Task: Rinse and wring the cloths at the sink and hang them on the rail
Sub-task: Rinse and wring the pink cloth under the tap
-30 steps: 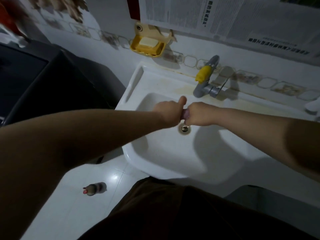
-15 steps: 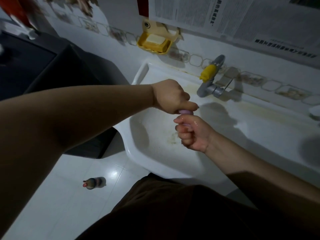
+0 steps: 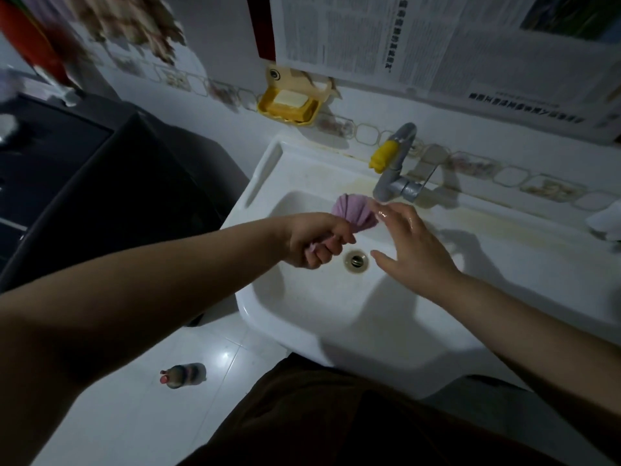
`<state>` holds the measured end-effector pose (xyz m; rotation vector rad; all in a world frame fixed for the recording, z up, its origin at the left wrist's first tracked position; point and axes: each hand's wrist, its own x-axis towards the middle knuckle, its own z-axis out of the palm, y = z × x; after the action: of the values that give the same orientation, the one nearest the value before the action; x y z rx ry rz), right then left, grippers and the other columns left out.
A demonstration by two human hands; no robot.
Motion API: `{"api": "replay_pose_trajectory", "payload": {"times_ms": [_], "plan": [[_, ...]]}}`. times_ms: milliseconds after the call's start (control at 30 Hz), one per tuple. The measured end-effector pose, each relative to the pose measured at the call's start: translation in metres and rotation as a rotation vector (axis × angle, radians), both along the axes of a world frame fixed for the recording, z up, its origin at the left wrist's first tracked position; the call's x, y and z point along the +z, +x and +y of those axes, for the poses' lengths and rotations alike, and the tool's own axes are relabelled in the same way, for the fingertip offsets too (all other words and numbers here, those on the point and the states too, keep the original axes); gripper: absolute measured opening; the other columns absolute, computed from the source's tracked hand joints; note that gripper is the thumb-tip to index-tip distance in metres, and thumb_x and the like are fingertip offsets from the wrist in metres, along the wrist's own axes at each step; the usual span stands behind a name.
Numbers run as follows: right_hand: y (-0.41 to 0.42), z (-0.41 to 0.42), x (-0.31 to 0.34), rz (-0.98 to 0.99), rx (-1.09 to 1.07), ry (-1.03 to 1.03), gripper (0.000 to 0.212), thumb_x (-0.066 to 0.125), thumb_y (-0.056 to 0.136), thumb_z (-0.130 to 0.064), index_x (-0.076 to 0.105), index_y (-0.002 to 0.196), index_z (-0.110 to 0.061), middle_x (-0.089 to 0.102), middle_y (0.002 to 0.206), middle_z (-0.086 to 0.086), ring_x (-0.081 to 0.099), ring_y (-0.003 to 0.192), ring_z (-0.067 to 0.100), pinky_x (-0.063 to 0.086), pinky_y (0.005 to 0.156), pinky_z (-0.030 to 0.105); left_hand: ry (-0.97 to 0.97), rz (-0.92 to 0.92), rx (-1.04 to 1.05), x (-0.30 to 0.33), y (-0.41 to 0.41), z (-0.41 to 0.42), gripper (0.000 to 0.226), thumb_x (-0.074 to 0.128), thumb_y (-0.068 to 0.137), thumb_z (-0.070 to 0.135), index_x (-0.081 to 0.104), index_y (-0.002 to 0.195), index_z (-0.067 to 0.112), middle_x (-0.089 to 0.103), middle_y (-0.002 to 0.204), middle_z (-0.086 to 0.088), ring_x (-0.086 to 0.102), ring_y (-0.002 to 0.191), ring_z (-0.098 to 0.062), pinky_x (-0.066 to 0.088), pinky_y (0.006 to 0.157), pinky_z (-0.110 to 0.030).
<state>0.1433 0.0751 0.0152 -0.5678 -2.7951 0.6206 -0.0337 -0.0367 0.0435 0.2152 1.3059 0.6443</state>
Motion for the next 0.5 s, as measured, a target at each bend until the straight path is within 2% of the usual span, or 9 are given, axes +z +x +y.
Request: {"api": "replay_pose_trajectory", "payload": {"times_ms": [67,133,233,300,367,400,433,467,500], "plan": [[-0.001,0.002,-0.007,0.146,0.156,0.387,0.08,0.074,0.074,-0.027,0.031,0.141,-0.018,0.029,0.138,0.012,0.042,0.122,0.033,0.046,0.095,0.041,0.054,-0.231,-0.038,-0.001,0.003,-0.002,0.034,0.041,0.091,0.014,0.037,0.058,0.022,0.033,0.038,0.009,0.027,0.027,-0.001,0.015,0.029,-0.011],[-0.014,0.006,-0.002,0.309,0.251,0.47,0.071,0.072,0.078,-0.024,0.036,0.138,-0.015,0.031,0.137,0.014,0.043,0.121,0.033,0.043,0.1,0.041,0.091,-0.424,-0.152,0.0,0.009,-0.005,0.032,0.045,0.088,0.016,0.044,0.056,0.02,0.038,0.039,0.009,0.031,0.027,0.0,0.018,0.029,-0.011],[-0.035,0.013,0.019,0.46,0.389,0.572,0.037,0.063,0.087,-0.012,0.055,0.123,-0.013,0.053,0.116,0.013,0.056,0.096,0.03,0.048,0.081,0.038,0.104,-0.573,-0.28,0.001,0.014,-0.013,0.034,0.057,0.086,0.021,0.047,0.054,0.019,0.042,0.042,0.009,0.035,0.029,0.0,0.019,0.03,-0.011],[-0.044,0.015,0.03,0.394,0.538,0.664,0.014,0.059,0.088,-0.007,0.066,0.1,-0.007,0.064,0.101,0.014,0.06,0.086,0.033,0.051,0.068,0.04,0.091,-0.503,-0.307,0.0,0.009,-0.018,0.034,0.054,0.089,0.028,0.049,0.057,0.022,0.041,0.045,0.01,0.033,0.032,0.001,0.017,0.032,-0.011],[-0.052,0.011,0.036,0.258,0.674,0.735,0.005,0.058,0.083,-0.001,0.06,0.087,-0.004,0.066,0.106,0.016,0.062,0.095,0.037,0.053,0.067,0.043,0.09,-0.379,-0.358,-0.001,-0.002,-0.023,0.027,0.054,0.089,0.029,0.051,0.062,0.024,0.039,0.051,0.01,0.031,0.037,0.001,0.018,0.035,-0.01],[-0.058,0.006,0.038,0.169,0.731,0.735,0.01,0.06,0.08,0.001,0.054,0.086,-0.005,0.066,0.107,0.016,0.062,0.098,0.037,0.053,0.062,0.04,0.092,-0.308,-0.407,-0.002,-0.007,-0.025,0.023,0.055,0.089,0.027,0.052,0.067,0.024,0.039,0.054,0.01,0.031,0.04,0.001,0.019,0.038,-0.01],[-0.063,0.0,0.041,0.076,0.769,0.7,0.02,0.063,0.075,0.002,0.048,0.087,-0.006,0.066,0.101,0.016,0.064,0.092,0.036,0.047,0.051,0.034,0.089,-0.234,-0.457,-0.003,-0.012,-0.027,0.018,0.056,0.09,0.023,0.051,0.073,0.023,0.04,0.056,0.009,0.032,0.043,0.0,0.019,0.04,-0.011],[-0.07,-0.008,0.043,-0.054,0.768,0.641,0.029,0.066,0.07,0.003,0.046,0.089,-0.007,0.064,0.091,0.014,0.063,0.08,0.034,0.035,0.041,0.027,0.072,-0.149,-0.492,-0.004,-0.016,-0.028,0.016,0.058,0.091,0.018,0.049,0.08,0.023,0.04,0.057,0.008,0.032,0.044,-0.001,0.019,0.042,-0.012],[-0.077,-0.018,0.045,-0.239,0.713,0.591,0.033,0.065,0.07,0.002,0.045,0.094,-0.008,0.059,0.084,0.012,0.059,0.071,0.032,0.023,0.039,0.023,0.043,-0.048,-0.509,-0.004,-0.02,-0.028,0.017,0.059,0.092,0.012,0.047,0.086,0.022,0.04,0.058,0.006,0.031,0.045,-0.003,0.019,0.042,-0.013]]}}
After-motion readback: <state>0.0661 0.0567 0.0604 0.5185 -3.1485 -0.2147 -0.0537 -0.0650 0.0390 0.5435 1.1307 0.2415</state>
